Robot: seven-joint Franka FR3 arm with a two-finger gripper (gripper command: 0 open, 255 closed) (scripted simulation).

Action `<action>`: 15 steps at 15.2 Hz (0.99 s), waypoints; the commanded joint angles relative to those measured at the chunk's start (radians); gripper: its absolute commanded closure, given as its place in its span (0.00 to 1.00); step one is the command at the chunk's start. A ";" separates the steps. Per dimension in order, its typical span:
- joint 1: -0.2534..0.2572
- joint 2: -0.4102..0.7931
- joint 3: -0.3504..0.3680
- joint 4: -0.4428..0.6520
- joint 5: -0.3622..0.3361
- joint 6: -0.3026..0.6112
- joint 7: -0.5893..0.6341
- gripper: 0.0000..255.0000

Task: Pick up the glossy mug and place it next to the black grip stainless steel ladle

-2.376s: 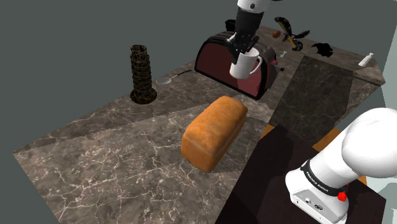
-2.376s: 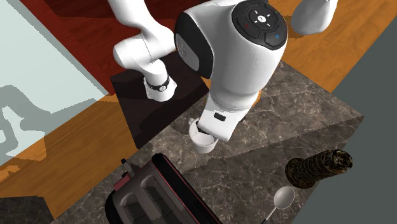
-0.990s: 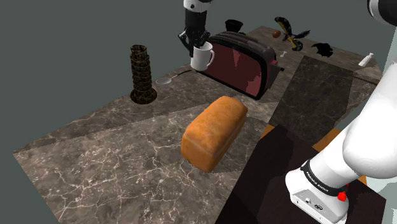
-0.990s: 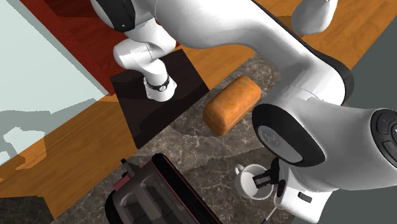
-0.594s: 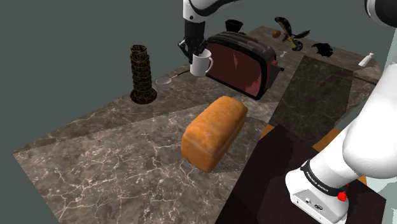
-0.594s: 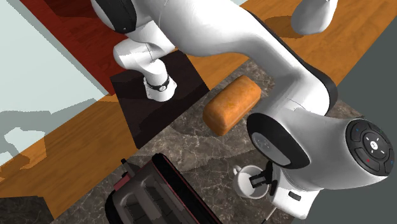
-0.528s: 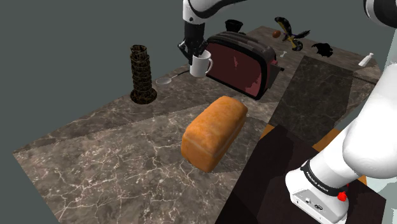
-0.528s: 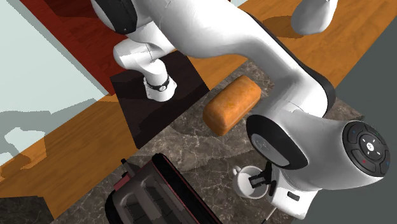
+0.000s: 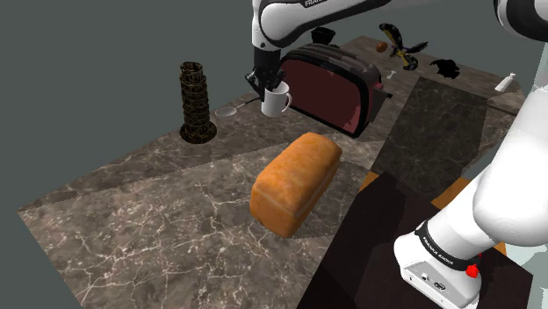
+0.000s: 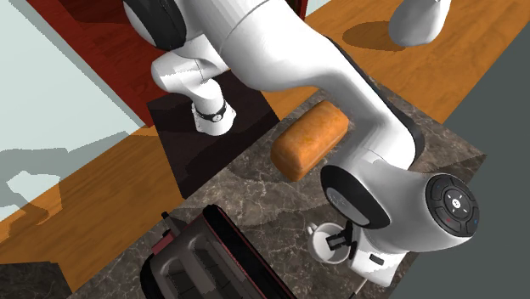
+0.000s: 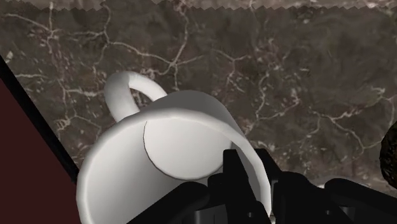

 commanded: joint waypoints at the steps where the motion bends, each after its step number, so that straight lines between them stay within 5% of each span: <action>1: 0.000 0.010 -0.001 -0.012 -0.004 0.023 0.003 1.00; 15: 0.002 0.047 -0.007 -0.056 -0.019 0.102 0.018 1.00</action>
